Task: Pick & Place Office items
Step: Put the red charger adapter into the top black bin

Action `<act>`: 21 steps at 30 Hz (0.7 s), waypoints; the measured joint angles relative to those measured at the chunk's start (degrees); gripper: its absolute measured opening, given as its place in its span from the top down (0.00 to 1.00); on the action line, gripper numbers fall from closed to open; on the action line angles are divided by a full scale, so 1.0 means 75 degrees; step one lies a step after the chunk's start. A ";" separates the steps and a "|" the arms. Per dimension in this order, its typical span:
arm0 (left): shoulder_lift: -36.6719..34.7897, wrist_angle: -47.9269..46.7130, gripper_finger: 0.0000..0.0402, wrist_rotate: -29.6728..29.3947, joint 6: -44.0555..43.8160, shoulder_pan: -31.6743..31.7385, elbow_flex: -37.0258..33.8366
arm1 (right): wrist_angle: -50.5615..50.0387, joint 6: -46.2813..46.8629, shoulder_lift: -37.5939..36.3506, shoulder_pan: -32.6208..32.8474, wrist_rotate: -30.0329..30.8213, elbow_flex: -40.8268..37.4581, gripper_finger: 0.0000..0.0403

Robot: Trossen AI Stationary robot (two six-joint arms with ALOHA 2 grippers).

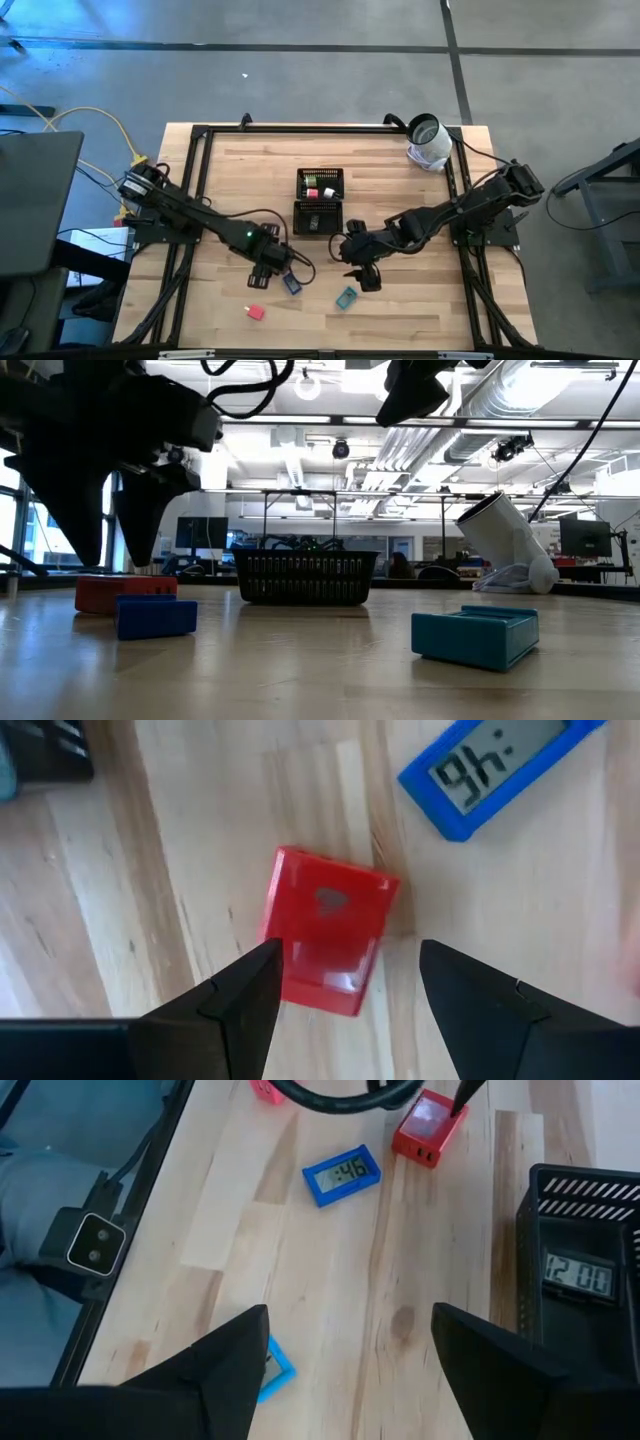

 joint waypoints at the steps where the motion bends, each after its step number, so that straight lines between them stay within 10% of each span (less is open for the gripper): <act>1: 0.0000 -0.0008 0.44 0.0008 0.0000 -0.0015 0.0000 | 0.0000 0.0000 0.0000 0.0000 0.0000 0.0000 0.34; 21: 0.0000 0.0136 0.36 -0.0080 -0.0348 0.0002 0.0002 | -0.0005 0.0026 0.0003 0.0000 -0.0006 -0.0003 0.34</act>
